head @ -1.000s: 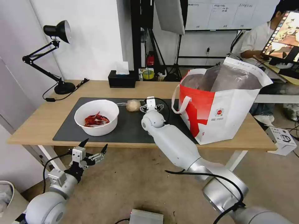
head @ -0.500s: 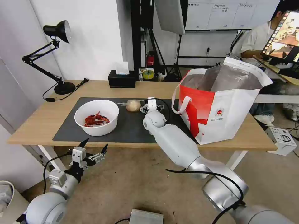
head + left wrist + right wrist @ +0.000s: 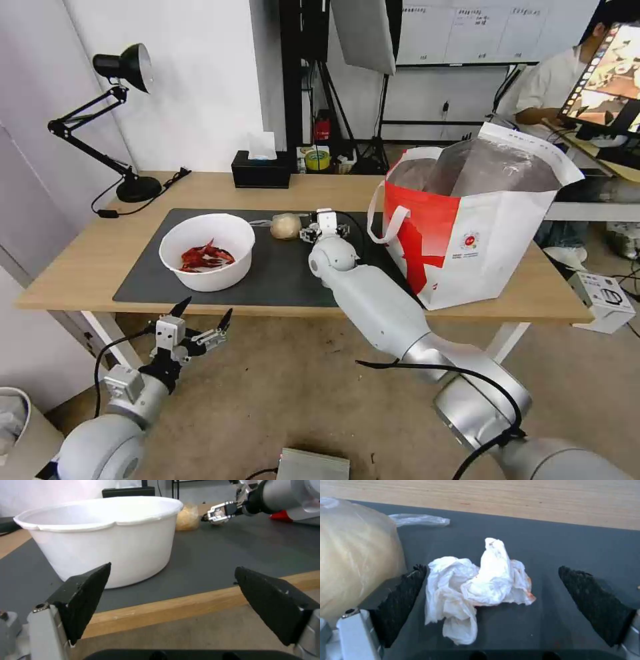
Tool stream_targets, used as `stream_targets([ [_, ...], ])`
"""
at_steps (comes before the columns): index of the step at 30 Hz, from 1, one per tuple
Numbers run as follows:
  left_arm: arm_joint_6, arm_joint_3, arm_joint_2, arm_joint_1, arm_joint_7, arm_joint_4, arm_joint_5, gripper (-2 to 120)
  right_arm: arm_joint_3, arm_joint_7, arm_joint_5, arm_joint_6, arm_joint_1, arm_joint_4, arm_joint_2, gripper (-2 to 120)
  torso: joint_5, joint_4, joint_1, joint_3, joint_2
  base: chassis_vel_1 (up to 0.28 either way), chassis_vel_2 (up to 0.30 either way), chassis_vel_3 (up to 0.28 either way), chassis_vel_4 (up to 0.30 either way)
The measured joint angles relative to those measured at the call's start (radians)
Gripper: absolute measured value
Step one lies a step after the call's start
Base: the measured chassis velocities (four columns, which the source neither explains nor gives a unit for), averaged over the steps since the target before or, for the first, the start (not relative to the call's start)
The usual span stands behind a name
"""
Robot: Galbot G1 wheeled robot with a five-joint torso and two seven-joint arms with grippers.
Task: Pick up the trash from the table and place it into the takeout bag.
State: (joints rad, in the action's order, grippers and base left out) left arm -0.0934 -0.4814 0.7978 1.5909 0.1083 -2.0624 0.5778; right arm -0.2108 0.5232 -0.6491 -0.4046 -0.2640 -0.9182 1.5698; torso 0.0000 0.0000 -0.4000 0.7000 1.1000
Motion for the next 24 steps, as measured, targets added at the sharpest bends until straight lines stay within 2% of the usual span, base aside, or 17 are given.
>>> stream_targets([
  [24,-0.018,0.016,0.001,-0.007,0.001,0.002,-0.005,100,0.002,-0.066,0.011,-0.003,0.024,0.052,0.001,100,0.0,0.0,0.0,0.0,0.0,0.0,0.0,0.0,0.0],
])
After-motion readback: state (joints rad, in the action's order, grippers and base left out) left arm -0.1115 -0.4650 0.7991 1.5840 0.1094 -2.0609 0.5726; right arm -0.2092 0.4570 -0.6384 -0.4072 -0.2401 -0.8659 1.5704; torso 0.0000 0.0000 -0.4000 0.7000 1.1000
